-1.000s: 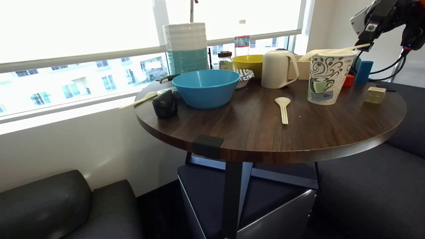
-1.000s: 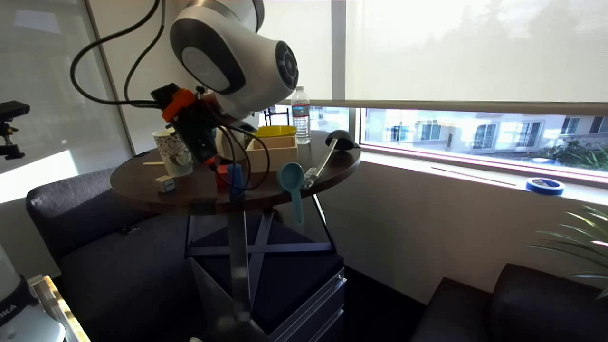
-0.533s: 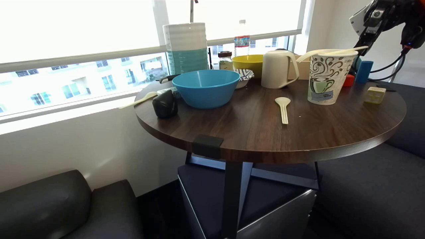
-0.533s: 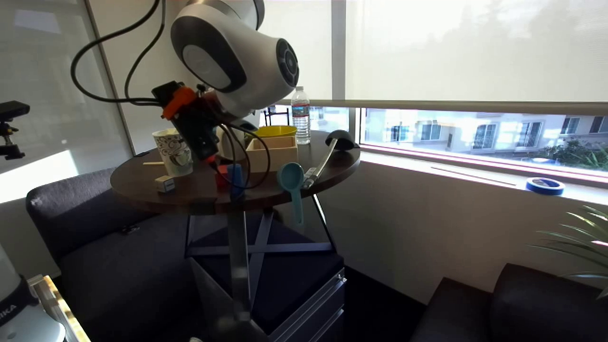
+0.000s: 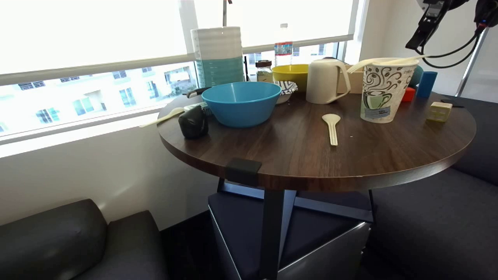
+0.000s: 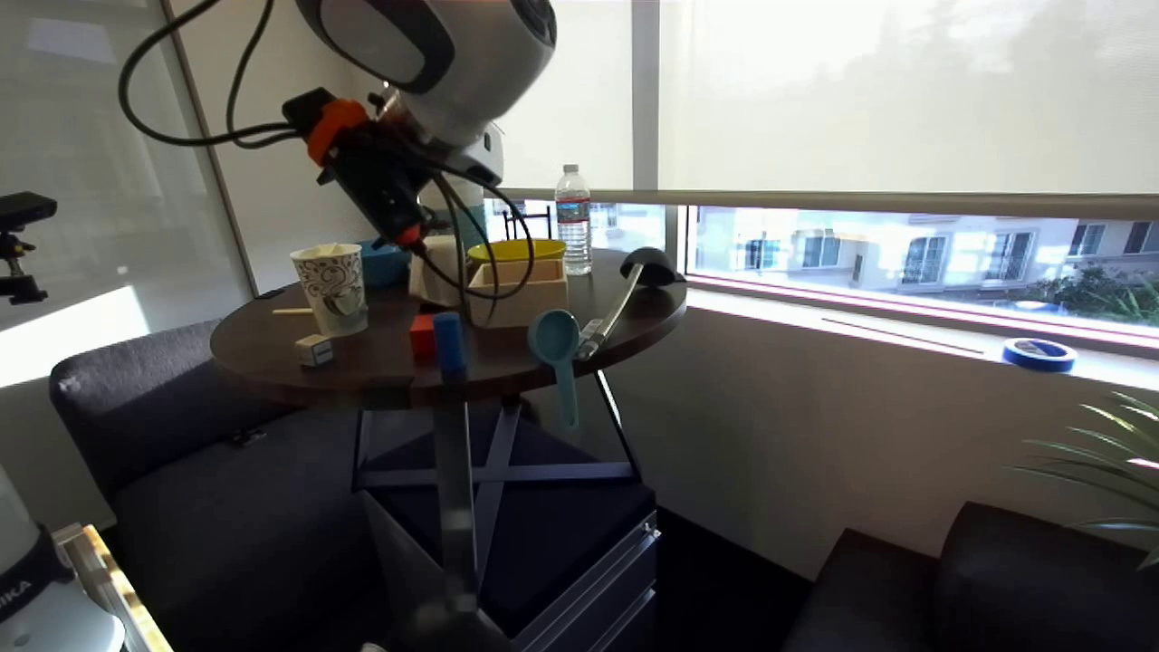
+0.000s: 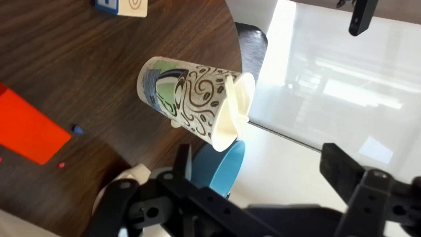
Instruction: Remove the spoon from the cup, then put the fork on the cup
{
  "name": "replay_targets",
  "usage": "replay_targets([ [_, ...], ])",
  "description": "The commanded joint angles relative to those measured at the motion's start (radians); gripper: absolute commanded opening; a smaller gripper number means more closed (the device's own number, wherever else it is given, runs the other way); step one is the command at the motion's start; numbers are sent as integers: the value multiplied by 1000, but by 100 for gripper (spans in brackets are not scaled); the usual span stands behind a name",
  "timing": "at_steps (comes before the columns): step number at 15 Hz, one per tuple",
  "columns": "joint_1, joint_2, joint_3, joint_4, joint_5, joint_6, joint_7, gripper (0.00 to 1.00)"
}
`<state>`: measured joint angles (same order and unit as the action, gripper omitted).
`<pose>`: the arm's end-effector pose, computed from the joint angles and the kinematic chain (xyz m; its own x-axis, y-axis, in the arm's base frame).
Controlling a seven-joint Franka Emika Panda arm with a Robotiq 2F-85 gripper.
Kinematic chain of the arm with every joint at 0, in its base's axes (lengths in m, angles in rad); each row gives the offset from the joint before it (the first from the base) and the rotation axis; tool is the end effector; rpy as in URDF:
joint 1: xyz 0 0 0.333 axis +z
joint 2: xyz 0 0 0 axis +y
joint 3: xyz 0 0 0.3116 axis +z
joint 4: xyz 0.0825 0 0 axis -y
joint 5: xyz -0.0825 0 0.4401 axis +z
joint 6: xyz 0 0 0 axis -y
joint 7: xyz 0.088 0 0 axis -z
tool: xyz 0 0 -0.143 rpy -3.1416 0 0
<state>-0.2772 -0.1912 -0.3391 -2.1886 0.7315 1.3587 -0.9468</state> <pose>0.4342 -0.1811 0.4188 0.9668 0.1463 0.2094 0.2550 -0.5070 -0.8234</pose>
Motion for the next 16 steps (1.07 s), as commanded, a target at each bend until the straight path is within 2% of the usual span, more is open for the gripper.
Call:
replay_targets([
  [1, 24, -147, 81, -15, -76, 130, 109, 100],
  [6, 89, -275, 194, -22, -215, 293, 222, 100],
  [13, 182, -370, 281, -54, -538, 464, 349, 100],
  [14, 213, -326, 225, -14, -480, 419, 324, 100],
  [16, 233, -329, 221, -15, -489, 423, 333, 100],
])
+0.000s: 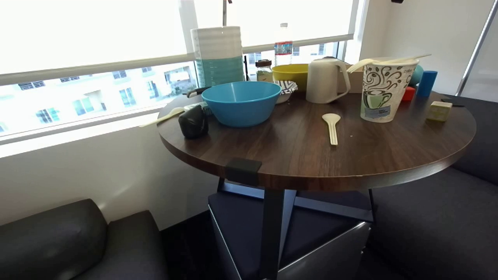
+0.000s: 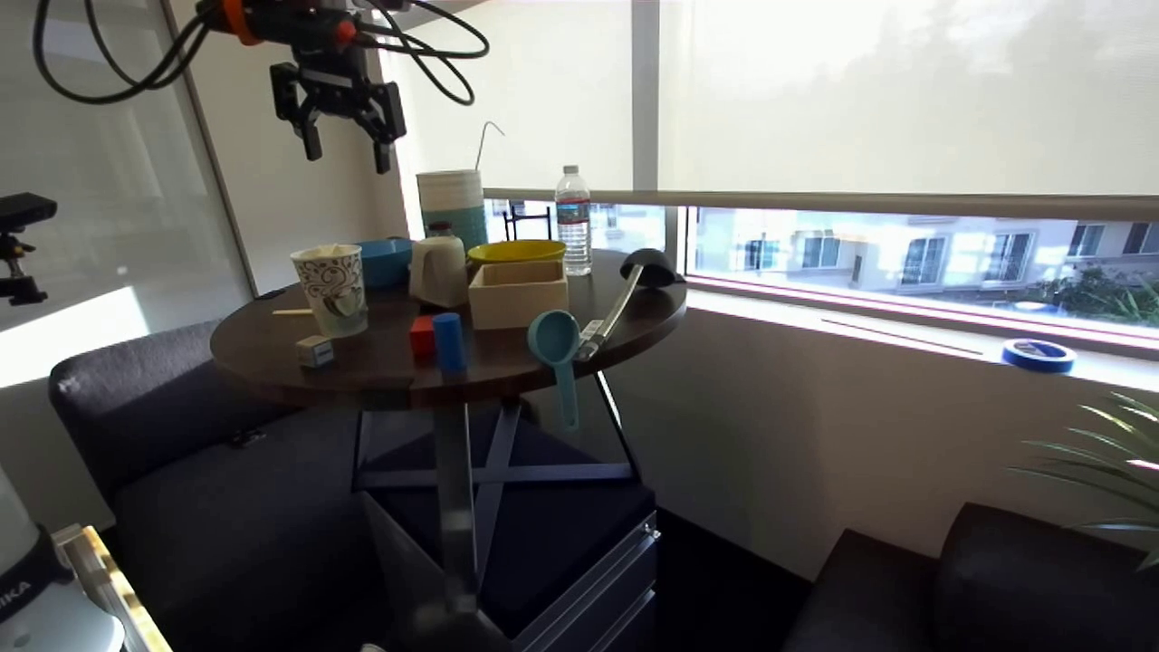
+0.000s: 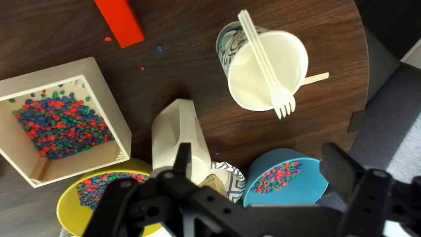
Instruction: Remove the spoon from the cup, then put the fork on the cup
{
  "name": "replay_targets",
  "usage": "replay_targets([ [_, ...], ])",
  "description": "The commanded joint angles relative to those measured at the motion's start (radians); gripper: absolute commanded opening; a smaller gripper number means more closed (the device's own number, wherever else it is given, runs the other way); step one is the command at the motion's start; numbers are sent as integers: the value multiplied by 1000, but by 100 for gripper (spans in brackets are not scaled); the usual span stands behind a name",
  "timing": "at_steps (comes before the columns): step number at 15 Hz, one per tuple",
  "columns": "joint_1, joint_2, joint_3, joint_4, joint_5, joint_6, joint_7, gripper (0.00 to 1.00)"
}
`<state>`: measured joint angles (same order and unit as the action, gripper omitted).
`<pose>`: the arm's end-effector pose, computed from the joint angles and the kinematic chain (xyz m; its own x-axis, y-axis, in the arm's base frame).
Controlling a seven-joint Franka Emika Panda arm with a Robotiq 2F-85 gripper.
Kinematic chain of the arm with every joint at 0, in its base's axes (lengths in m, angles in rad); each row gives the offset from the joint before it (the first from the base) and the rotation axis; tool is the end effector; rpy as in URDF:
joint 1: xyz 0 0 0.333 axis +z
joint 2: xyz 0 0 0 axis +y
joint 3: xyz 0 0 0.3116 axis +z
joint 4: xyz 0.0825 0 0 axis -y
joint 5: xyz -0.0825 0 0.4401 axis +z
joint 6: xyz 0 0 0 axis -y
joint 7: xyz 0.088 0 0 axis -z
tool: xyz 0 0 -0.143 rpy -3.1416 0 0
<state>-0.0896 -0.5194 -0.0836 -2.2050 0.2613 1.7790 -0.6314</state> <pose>0.4629 -0.0528 0.5464 0.8936 0.3782 0.2416 0.4258 -0.8845 -0.1906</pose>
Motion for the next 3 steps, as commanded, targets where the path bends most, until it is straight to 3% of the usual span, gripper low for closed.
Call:
replay_targets([
  [1, 49, 1, -42, 1, -18, 3, 16, 100],
  [3, 49, 4, -52, 1, -16, 2, 14, 100],
])
